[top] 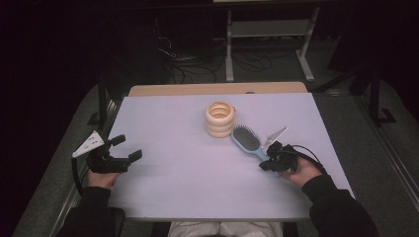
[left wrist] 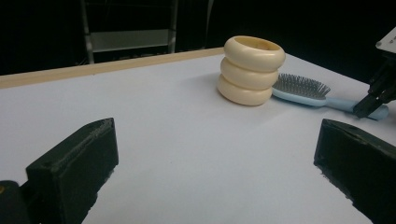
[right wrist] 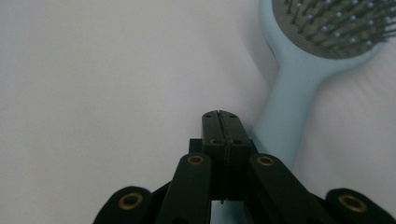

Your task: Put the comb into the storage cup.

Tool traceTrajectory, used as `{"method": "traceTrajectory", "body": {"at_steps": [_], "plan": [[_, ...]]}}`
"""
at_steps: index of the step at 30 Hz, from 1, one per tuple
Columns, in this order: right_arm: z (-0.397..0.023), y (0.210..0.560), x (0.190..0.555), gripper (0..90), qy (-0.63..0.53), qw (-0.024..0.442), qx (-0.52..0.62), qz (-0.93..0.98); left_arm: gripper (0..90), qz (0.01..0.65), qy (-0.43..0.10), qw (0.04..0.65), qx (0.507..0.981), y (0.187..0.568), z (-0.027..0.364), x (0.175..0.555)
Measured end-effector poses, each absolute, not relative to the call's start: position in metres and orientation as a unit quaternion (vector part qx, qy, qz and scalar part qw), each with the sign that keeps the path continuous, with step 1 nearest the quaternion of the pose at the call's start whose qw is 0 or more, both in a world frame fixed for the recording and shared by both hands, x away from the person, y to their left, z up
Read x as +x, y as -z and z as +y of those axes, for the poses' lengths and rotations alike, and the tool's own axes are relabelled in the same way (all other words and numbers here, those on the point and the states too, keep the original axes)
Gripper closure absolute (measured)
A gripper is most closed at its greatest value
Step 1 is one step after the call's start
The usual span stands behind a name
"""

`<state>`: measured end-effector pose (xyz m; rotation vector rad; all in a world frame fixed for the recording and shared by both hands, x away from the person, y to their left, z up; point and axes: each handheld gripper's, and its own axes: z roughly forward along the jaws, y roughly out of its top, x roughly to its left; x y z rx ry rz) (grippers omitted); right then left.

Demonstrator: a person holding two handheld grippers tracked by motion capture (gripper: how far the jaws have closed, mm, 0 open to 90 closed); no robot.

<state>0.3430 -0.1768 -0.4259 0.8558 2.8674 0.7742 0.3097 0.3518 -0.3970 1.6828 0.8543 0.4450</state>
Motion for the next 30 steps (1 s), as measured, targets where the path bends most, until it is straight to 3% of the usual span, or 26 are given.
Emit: {"method": "traceTrajectory", "body": {"at_steps": [30], "plan": [[-0.241,0.418,0.344,88.8,-0.266,0.045,0.35,0.897,0.0,0.365,-0.19,0.567,0.714,0.397,0.352,0.309]]}}
